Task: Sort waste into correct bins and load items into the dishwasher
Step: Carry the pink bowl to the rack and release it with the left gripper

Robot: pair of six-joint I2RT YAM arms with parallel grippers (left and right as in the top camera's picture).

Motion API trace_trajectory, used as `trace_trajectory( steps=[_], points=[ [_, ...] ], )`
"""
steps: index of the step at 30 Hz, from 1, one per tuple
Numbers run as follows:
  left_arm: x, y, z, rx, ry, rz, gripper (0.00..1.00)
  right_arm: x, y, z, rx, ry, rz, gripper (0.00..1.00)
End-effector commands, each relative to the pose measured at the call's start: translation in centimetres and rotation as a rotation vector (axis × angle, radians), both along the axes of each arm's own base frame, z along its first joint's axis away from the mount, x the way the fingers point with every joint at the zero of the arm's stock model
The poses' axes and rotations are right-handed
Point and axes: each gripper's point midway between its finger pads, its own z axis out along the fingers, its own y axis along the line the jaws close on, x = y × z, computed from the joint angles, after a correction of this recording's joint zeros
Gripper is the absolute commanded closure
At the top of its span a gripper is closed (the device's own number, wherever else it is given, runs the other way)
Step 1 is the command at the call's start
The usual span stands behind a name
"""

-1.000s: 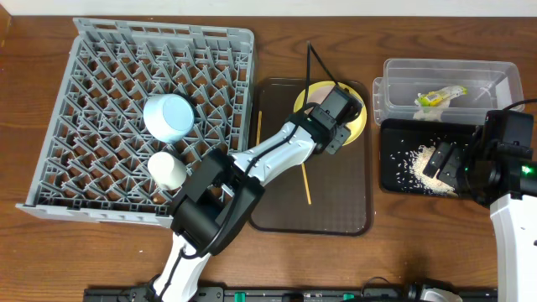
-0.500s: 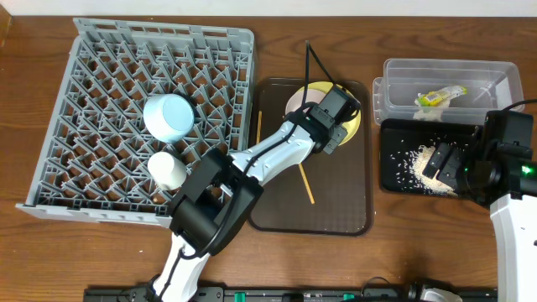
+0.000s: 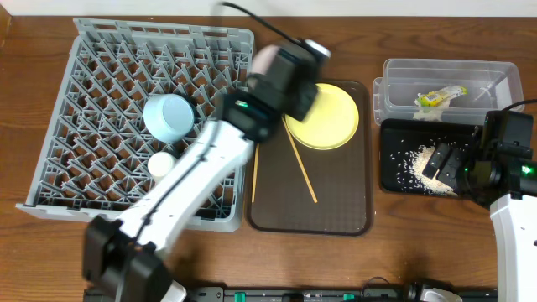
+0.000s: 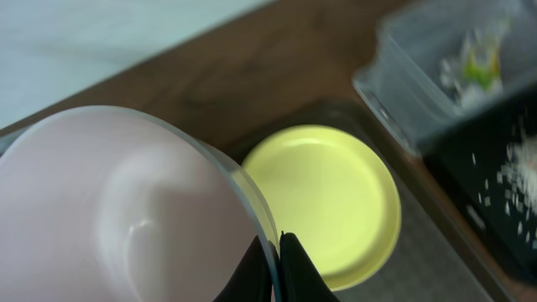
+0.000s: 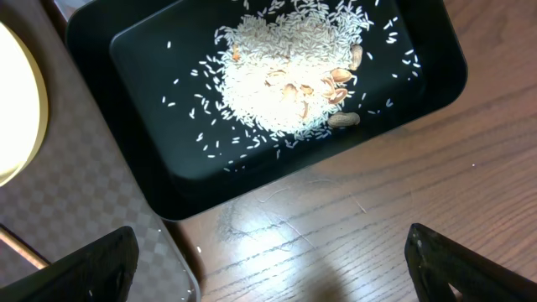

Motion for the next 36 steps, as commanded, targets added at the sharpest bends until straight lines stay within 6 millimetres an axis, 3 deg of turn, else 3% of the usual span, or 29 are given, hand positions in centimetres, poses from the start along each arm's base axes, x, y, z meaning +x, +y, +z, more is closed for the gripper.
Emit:
trace_trajectory(
  steps=[1, 7, 10, 17, 25, 31, 36],
  points=[
    [0.7, 1.8, 0.8, -0.162, 0.089, -0.021, 0.94, 0.1, -0.2, 0.6, -0.007, -0.019, 0.000, 0.01],
    [1.2, 5.4, 2.4, -0.465, 0.239, -0.126, 0.94, 0.0, -0.2, 0.5, -0.006, -0.017, 0.000, 0.01],
    [2.0, 8.6, 3.0, -0.578, 0.281, -0.112, 0.94, 0.1, -0.2, 0.6, -0.007, -0.018, 0.000, 0.01],
    [3.3, 14.3, 2.4, -0.813, 0.366, -0.151, 0.94, 0.1, -0.2, 0.6, -0.007, -0.018, 0.000, 0.01],
    [4.7, 17.5, -0.7, -1.049, 0.511, -0.182, 0.94, 0.1, -0.2, 0.5, -0.006, -0.017, 0.000, 0.01],
    [5.6, 18.9, -3.8, -1.083, 0.564, -0.125, 0.94, 0.0, -0.2, 0.5, -0.006, -0.017, 0.000, 0.01],
    [6.1, 20.3, -5.2, -1.095, 0.574, -0.079, 0.94, 0.1, -0.2, 0.5, -0.006, -0.018, 0.000, 0.01]
  ],
)
